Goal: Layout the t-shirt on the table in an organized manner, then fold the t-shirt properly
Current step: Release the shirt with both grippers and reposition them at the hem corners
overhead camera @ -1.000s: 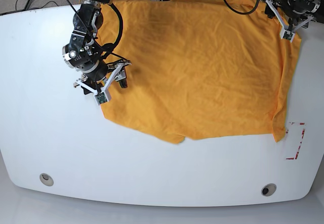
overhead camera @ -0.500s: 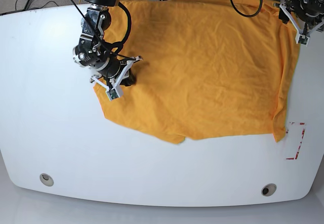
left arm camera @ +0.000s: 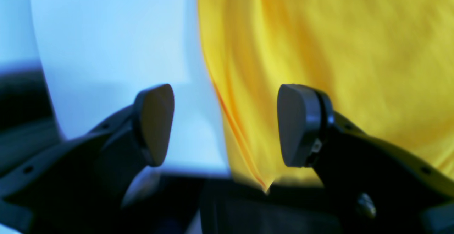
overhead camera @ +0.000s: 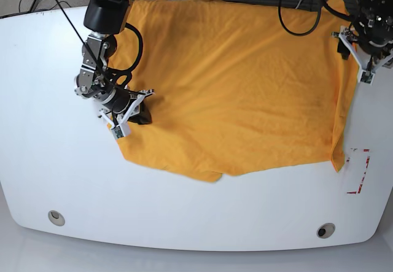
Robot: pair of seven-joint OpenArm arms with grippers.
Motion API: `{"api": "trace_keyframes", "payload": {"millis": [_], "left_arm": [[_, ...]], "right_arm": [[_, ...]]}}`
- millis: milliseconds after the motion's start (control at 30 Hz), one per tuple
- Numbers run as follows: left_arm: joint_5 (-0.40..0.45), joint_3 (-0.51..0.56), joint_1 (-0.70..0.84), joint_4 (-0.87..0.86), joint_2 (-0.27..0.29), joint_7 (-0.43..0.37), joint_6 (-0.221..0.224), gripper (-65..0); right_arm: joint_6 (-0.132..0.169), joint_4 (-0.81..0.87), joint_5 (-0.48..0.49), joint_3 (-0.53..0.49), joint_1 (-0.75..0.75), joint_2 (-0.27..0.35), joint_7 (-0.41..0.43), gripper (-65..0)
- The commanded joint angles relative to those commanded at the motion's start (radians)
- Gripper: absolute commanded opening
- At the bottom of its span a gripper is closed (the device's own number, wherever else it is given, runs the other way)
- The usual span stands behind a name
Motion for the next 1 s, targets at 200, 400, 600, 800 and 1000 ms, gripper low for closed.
{"api": "trace_keyframes", "payload": {"millis": [200,400,600,800,1000], "left_arm": [[0.003,0.140,-0.138,-0.068,0.005,0.000,0.023,-22.2],[0.002,0.239,-0.264,-0.284,0.000,-0.006,0.097,-22.2],[0.002,0.259,-0.330,-0.483,-0.002,-0.097,0.098,-22.2],[0.041,0.261,-0.364,-0.586,-0.025,-0.153,0.095,-22.1],[0.077,0.262,-0.471,-0.764,-0.029,-0.167,0.094,-22.1]], "right_arm": [[0.000,0.000,-0.005,-0.003,0.003,0.009,0.000,-60.1],[0.000,0.000,-0.003,0.002,0.000,0.012,0.000,-60.1],[0.000,0.002,-0.002,0.002,-0.002,0.012,0.000,-60.1],[0.000,0.002,-0.002,0.002,-0.002,0.012,0.000,-60.1],[0.000,0.000,-0.003,0.038,0.008,0.020,0.000,-60.1]]}}
